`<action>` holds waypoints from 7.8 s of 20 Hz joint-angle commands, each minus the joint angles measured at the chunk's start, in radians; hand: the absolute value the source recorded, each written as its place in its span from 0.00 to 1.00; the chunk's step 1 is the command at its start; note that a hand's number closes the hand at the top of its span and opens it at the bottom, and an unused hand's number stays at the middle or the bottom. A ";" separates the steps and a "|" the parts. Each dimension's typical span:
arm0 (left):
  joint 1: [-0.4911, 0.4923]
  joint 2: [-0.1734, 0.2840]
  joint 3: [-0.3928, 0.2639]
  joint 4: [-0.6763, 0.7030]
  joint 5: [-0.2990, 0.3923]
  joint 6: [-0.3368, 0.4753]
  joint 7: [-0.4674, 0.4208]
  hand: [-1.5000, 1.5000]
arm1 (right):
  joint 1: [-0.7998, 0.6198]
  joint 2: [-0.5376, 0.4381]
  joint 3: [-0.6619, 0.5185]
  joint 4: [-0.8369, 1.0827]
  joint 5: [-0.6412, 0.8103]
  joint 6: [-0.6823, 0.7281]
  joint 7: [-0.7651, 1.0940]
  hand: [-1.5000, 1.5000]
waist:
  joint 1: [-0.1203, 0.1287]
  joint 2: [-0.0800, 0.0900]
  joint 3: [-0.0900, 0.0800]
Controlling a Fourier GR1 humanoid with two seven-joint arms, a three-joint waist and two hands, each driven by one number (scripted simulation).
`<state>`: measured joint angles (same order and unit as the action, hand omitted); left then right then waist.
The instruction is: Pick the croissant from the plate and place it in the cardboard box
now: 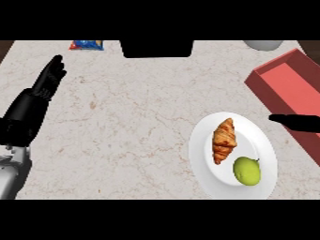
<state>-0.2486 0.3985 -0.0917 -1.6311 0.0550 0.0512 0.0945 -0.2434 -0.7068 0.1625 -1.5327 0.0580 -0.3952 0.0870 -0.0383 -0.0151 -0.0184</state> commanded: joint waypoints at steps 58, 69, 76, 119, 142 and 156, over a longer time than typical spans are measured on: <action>0.017 -0.048 -0.041 0.102 -0.090 -0.127 -0.143 0.50 | -0.428 0.467 0.615 0.326 0.655 0.952 1.207 0.00 | 0.036 0.013 0.018; 0.027 -0.032 0.014 0.101 -0.083 -0.191 -0.163 0.50 | -0.313 0.486 0.517 0.330 0.782 0.941 1.082 0.00 | 0.037 0.015 0.018; 0.006 -0.047 0.034 0.129 -0.096 -0.196 -0.179 0.50 | -0.250 0.467 0.477 0.325 0.868 0.964 1.054 0.00 | 0.033 0.015 0.018; 0.043 -0.135 0.066 0.054 -0.166 -0.238 -0.133 0.50 | -0.502 0.422 -0.019 0.148 0.949 0.423 0.395 1.00 | 0.034 0.011 0.019; 0.016 -0.135 0.097 0.144 -0.203 -0.255 -0.214 0.50 | -0.496 0.041 -0.418 0.610 0.795 0.598 0.236 1.00 | 0.044 0.024 0.018; 0.047 -0.148 0.104 0.102 -0.200 -0.270 -0.207 0.50 | -0.461 -0.079 -0.423 0.934 0.751 0.790 -0.130 0.00 | 0.048 0.020 0.019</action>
<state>-0.2095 0.2625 0.0146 -1.5572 -0.1230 -0.2321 -0.0770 -0.7231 -0.7969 -0.2641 -0.6434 0.8266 0.3761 0.0575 0.0146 0.0053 0.0009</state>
